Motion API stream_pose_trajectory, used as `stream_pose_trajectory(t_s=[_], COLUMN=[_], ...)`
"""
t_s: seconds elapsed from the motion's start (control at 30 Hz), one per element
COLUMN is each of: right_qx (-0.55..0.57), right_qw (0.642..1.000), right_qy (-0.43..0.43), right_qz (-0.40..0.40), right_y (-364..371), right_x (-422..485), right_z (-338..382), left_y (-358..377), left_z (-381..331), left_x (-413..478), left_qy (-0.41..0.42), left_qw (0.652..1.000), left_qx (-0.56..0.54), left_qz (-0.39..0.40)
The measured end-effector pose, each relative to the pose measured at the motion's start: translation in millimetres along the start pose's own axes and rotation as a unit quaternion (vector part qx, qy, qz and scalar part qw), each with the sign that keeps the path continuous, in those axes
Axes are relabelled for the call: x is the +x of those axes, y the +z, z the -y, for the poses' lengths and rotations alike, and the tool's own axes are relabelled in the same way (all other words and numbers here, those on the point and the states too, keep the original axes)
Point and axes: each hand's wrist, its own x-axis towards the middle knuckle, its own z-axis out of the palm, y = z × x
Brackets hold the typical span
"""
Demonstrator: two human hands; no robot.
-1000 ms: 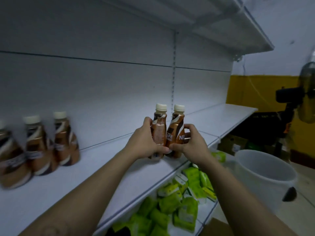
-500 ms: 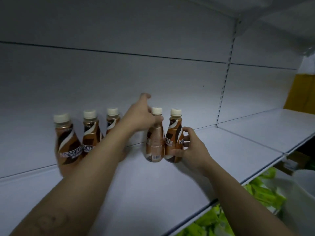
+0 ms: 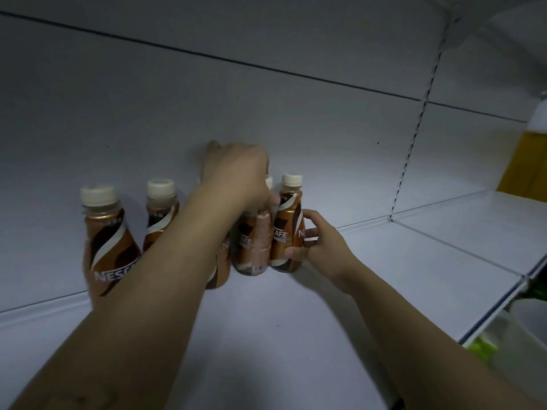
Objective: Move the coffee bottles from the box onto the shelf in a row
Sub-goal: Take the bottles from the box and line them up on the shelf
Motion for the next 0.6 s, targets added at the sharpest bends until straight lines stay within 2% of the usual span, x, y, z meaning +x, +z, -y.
stream_pose_trajectory(t_s=[0.17, 0.33, 0.5, 0.6], right_qx=[0.002, -0.032, -0.089, -0.131], right_qw=[1.000, 0.999, 0.996, 0.991], right_qy=[-0.008, -0.018, -0.006, 0.022], right_qz=[-0.012, -0.030, 0.003, -0.006], right_y=[23.4, 24.6, 24.3, 6.4], right_x=[8.9, 6.0, -0.4, -10.2], right_z=[-1.4, -6.0, 1.6, 17.8], left_y=[0.1, 2.7, -2.7, -10.5], left_z=[9.3, 11.1, 5.1, -7.0], left_x=[5.6, 8.2, -0.9, -10.5], left_qy=[-0.022, -0.039, -0.038, -0.007], left_qw=[0.995, 0.995, 0.995, 0.994], left_qx=[0.092, 0.087, 0.090, 0.091], left_qz=[-0.021, -0.019, 0.000, -0.059])
